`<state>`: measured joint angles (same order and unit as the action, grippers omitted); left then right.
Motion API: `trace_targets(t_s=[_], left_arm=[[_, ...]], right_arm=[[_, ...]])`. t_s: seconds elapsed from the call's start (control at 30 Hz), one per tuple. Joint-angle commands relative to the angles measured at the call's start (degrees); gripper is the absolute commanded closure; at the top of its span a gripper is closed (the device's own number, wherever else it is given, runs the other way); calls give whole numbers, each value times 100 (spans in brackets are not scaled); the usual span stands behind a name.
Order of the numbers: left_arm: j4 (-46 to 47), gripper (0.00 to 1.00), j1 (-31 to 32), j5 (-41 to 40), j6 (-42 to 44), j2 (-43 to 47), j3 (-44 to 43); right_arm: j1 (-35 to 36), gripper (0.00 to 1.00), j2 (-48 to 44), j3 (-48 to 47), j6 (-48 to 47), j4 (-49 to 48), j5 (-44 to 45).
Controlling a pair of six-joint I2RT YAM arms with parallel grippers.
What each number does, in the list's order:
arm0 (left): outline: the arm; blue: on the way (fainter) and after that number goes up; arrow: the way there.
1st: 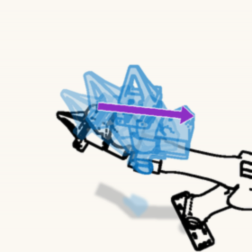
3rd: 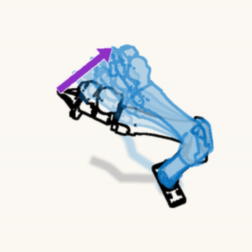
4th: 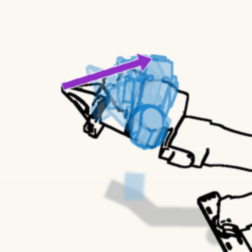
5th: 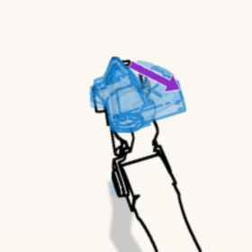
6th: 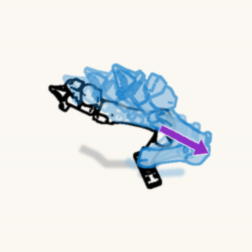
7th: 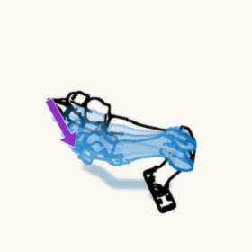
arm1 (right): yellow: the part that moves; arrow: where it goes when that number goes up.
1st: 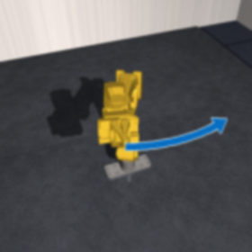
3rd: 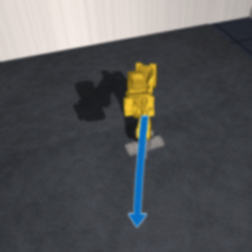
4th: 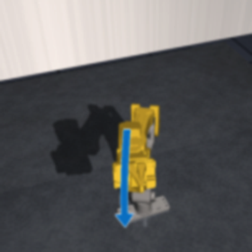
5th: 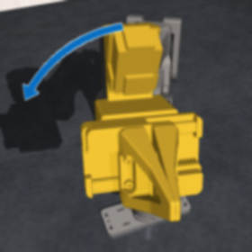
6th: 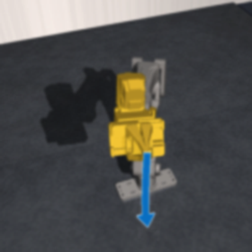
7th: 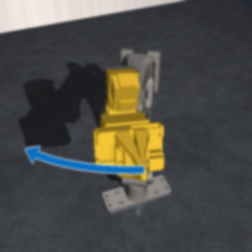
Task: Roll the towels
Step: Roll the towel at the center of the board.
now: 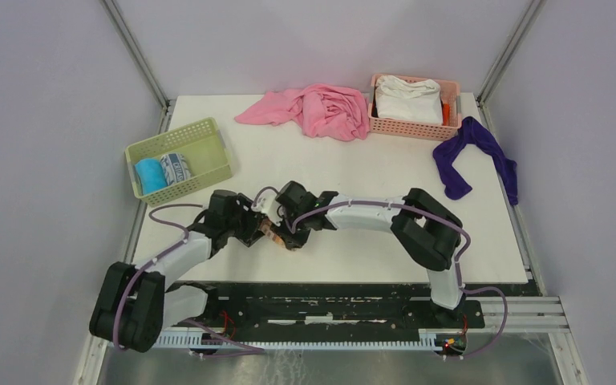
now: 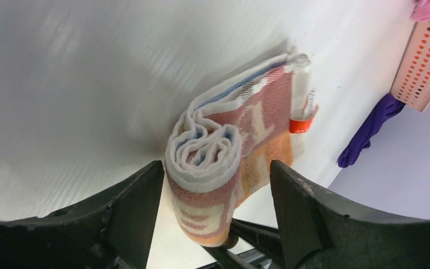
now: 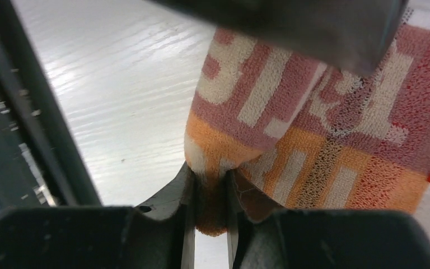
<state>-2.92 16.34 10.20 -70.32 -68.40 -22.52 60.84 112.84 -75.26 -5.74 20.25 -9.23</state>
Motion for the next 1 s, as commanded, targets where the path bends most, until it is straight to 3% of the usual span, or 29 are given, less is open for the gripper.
trace_targets(t_s=[0.0, 0.2, 0.37, 0.6, 0.97], left_arm=[[-237, 21, -121, -339, 336, 803, 91], [-461, 16, -198, -230, 251, 1639, 397], [-369, 16, -201, 138, 155, 1740, 622], [-121, 19, -190, 376, 226, 1198, 636], [-109, 44, -187, 283, 464, 6, 528]], right_arm=[[-614, 85, 87, 119, 553, -10, -2930], [-1301, 86, 603, 170, 1303, -805, -4910], [-1572, 84, 1149, 5, 1854, -1140, -5636], [-1703, 84, 1770, -559, 1995, -698, -5743], [-1873, 80, 1716, -517, 2306, -683, -5085]])
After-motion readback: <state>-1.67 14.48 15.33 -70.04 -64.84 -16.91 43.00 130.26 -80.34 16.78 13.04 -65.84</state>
